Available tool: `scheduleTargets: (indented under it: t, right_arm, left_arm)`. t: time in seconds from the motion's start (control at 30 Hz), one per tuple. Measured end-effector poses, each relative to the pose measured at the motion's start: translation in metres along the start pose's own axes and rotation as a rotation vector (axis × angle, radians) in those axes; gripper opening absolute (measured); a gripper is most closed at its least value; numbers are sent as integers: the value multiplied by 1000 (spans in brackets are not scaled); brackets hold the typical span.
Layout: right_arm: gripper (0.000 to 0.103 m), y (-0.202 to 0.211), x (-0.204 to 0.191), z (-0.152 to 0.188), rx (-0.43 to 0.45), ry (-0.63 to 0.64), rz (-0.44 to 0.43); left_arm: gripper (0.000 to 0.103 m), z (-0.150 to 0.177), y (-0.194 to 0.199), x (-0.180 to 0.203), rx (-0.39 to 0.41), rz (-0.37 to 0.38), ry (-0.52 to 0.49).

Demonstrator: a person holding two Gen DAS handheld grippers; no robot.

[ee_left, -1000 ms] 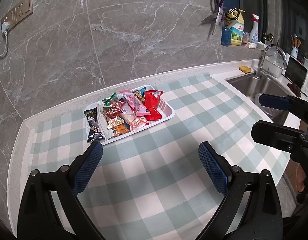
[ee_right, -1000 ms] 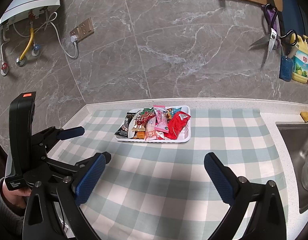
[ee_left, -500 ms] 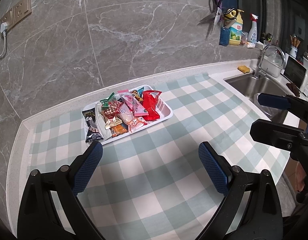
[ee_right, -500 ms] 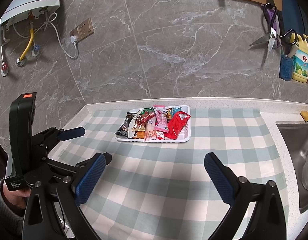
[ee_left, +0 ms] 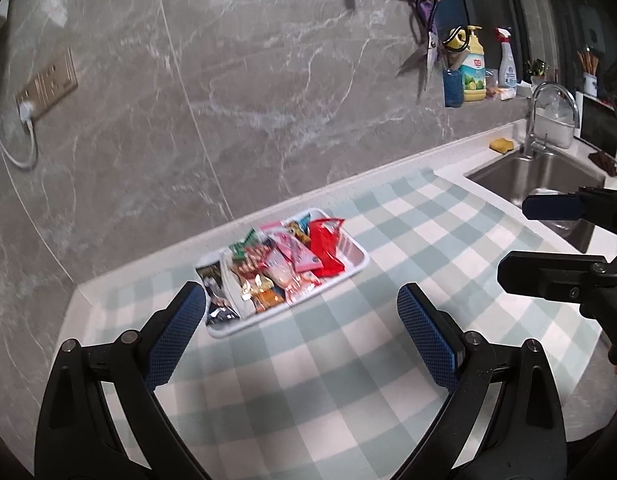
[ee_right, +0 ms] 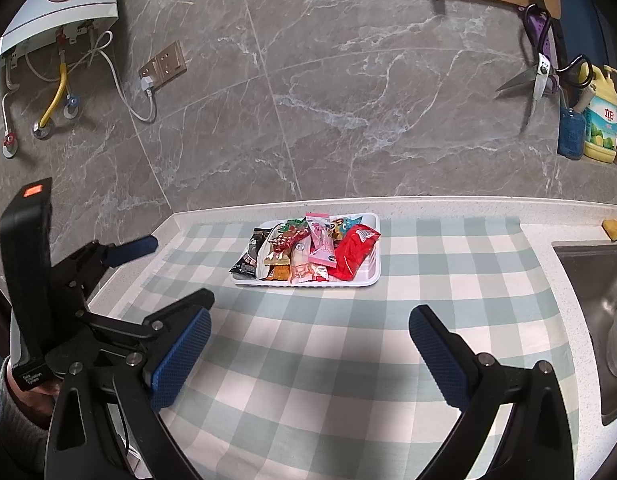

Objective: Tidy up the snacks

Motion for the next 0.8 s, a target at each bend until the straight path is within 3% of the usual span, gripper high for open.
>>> scheduleTargets:
  t: [0.23,0.4,0.8]
  right_arm:
    - [102,0,2,0,2,-14,-1]
    - [102,-1,1,4,-1,-24,-4]
    - [102,-1,7,11,-2,-53,3]
  left_arm:
    - [98,2,0,6,15,-63,-12]
    - [98,7,-10,4,-21,-76,-3]
    - [98,18,-22,-9,-91,19,95]
Point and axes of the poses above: each gripper's, at about its wrist camera, not at the fingertips, and y roughly against the way its jaws point, x to its right, z to its underside, the point moved 3 cm from there along -y, roughly the way its jaws point, and after that the axes turned 1 degree about -x, right-handed, at the moved point
